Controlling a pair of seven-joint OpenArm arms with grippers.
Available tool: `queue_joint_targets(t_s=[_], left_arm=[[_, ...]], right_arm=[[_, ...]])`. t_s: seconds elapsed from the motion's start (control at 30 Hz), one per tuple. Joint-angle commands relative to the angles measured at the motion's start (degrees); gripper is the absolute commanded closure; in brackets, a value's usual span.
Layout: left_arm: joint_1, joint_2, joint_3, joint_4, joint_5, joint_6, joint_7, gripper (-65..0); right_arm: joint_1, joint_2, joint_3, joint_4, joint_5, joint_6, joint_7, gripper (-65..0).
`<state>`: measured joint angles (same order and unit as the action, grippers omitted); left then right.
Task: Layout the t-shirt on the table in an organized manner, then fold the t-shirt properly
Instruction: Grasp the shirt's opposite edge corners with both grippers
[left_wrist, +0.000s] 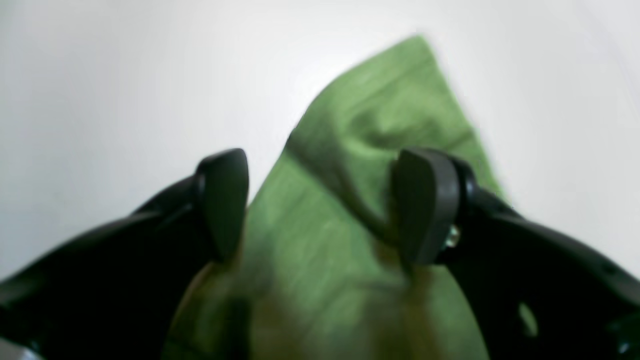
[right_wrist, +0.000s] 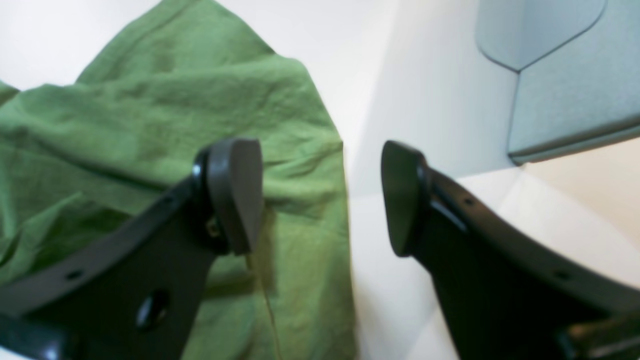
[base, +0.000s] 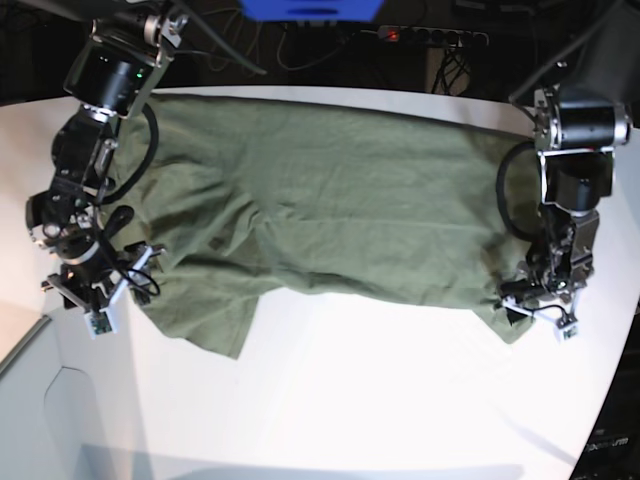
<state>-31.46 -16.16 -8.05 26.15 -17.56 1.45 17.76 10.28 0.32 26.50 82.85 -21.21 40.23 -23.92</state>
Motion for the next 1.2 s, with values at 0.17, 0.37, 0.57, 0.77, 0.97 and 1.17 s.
queue_joint_targets(t_s=[0.17, 0.37, 0.57, 0.77, 0.97, 1.17], left_arm=[[-2.3, -0.4, 0.0, -1.0, 0.1, 0.0, -0.3, -43.6], [-1.9, -0.3, 0.0, -1.0, 0.1, 0.0, -0.4, -16.6], [-1.9, -0.2, 0.0, -1.0, 0.1, 0.0, -0.2, -0.9], [-0.6, -0.2, 0.0, -0.3, 0.0, -0.1, 2.6, -0.1], [0.3, -0.3, -0.2, -0.3, -0.2, -0.3, 3.7, -0.1], [1.3, -0.4, -0.3, -0.3, -0.2, -0.3, 3.6, -0.1]], right_arm=[[1.0, 1.1, 0.4, 0.9, 0.7, -0.2, 1.4, -37.6], [0.0, 1.4, 0.1, 0.9, 0.7, -0.2, 1.4, -37.6], [0.3, 1.3, 0.1, 0.9, 0.7, -0.2, 1.4, -37.7], [6.6, 1.4, -0.3, -8.3, 0.7, -0.2, 1.4, -42.1], [15.9, 3.9, -0.2, -23.6, 0.6, -0.2, 1.7, -42.6], [22.9, 6.9, -0.4, -38.1, 0.7, -0.2, 6.2, -42.9]])
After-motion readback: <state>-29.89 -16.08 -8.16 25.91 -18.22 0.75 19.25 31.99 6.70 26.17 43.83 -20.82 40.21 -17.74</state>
